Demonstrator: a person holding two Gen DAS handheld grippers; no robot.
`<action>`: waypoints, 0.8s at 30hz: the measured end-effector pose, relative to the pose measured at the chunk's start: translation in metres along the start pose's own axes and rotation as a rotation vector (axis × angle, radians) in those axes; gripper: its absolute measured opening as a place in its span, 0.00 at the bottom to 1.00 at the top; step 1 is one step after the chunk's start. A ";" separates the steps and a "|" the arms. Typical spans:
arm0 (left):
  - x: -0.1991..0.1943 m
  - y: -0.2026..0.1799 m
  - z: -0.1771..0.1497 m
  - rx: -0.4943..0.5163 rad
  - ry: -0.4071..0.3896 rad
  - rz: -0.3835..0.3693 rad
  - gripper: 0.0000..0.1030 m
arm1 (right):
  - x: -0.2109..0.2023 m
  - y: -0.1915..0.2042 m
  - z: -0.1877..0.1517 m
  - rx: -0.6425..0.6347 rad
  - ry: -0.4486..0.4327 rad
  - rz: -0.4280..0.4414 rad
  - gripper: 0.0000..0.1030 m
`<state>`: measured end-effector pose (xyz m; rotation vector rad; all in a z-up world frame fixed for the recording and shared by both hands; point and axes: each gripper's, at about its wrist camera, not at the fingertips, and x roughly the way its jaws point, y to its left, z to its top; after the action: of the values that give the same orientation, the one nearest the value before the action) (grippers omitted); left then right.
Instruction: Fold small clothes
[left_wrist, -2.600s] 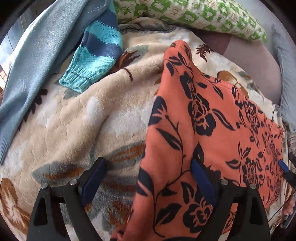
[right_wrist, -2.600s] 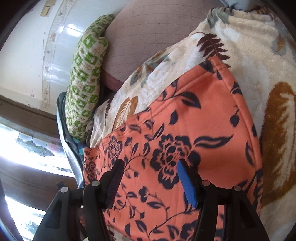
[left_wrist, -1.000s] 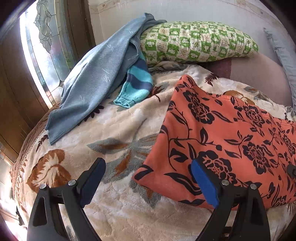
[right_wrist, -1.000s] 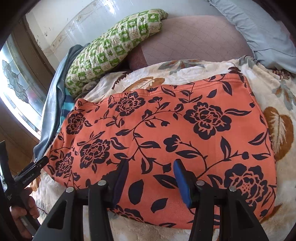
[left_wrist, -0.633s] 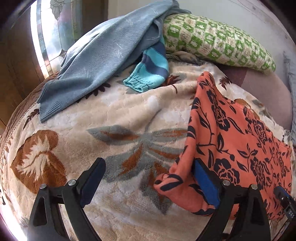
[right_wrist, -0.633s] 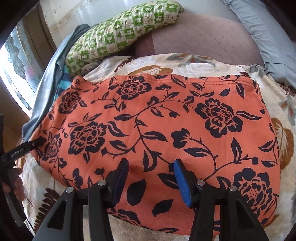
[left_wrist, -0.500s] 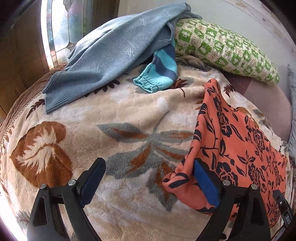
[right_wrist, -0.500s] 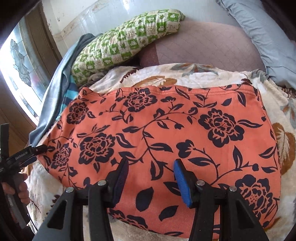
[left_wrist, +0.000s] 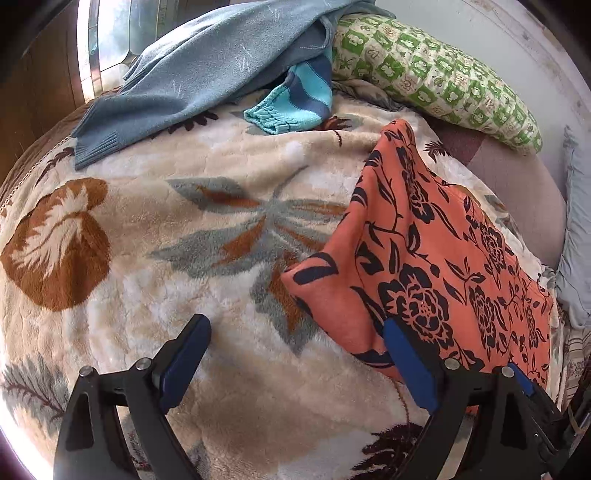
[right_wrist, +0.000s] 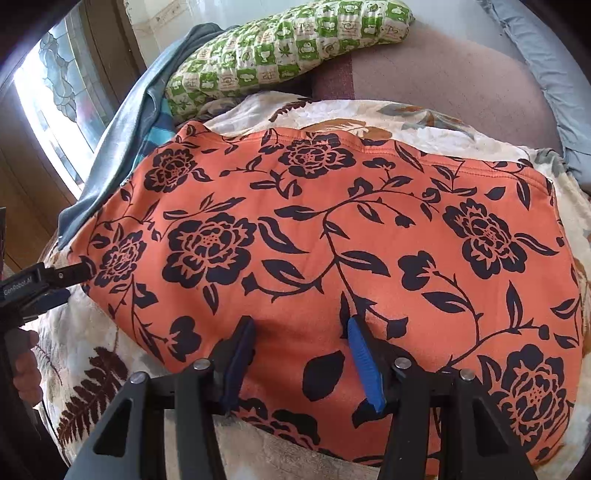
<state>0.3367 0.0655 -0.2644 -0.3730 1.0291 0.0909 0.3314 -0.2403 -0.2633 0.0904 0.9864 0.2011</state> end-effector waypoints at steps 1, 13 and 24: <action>0.003 0.000 0.003 -0.002 0.007 -0.005 0.92 | 0.000 0.001 0.000 -0.005 -0.002 -0.003 0.55; 0.031 0.005 0.030 -0.028 -0.023 -0.253 0.33 | 0.000 -0.003 -0.003 0.020 -0.004 0.021 0.57; 0.036 -0.022 0.026 0.112 -0.072 -0.236 0.60 | -0.013 -0.026 -0.007 0.148 -0.030 0.128 0.56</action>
<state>0.3822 0.0508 -0.2773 -0.3840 0.9088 -0.1641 0.3217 -0.2681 -0.2612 0.2921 0.9658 0.2434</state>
